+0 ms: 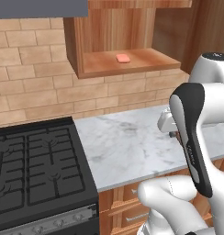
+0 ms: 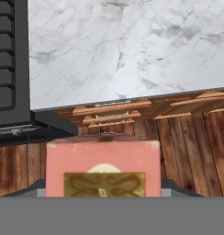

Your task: Pick up the bar soap and bar soap from the sink, and place them back in the cabinet, and close the cabinet door.

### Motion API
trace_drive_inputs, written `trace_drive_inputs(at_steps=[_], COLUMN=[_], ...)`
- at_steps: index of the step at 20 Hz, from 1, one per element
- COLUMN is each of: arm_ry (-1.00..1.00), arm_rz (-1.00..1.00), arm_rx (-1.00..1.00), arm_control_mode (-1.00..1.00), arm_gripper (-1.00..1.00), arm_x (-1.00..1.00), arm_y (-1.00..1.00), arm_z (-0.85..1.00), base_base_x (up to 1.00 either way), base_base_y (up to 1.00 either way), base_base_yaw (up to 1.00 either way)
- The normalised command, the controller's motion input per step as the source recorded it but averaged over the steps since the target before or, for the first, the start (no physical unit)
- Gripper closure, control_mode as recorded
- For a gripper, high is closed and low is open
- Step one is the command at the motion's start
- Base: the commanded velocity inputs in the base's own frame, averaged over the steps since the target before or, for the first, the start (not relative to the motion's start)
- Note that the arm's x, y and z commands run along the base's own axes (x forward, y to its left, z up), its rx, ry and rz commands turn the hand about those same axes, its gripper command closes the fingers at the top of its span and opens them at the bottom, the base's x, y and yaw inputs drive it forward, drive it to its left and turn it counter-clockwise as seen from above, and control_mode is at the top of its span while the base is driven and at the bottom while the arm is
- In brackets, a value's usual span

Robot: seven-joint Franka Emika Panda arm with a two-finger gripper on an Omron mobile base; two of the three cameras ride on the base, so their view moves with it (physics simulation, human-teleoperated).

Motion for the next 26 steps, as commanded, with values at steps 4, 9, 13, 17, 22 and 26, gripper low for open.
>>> trace_drive_inputs(at_steps=[4,9,13,17,22,26], arm_ry=[-0.11,-0.12,-0.11,-0.14,-0.14,-0.15], arm_rz=[0.0,0.0,0.0,0.0,0.0,0.0], arm_rx=[0.0,0.0,0.0,0.0,0.0,0.0], arm_control_mode=[-1.0,-1.0,-1.0,-1.0,-1.0,-1.0], arm_gripper=[1.0,1.0,1.0,1.0,1.0,1.0], arm_x=[0.0,0.0,0.03,0.07,0.06,0.09], arm_y=[0.0,-0.03,-0.08,-0.1,-0.1,-0.12], arm_z=[0.36,0.54,0.52,0.37,0.29,0.24], base_base_x=[0.0,0.0,0.0,0.0,0.0,0.0], base_base_y=[0.0,0.0,0.0,0.0,0.0,0.0], base_base_yaw=[0.0,0.0,0.0,0.0,0.0,0.0])
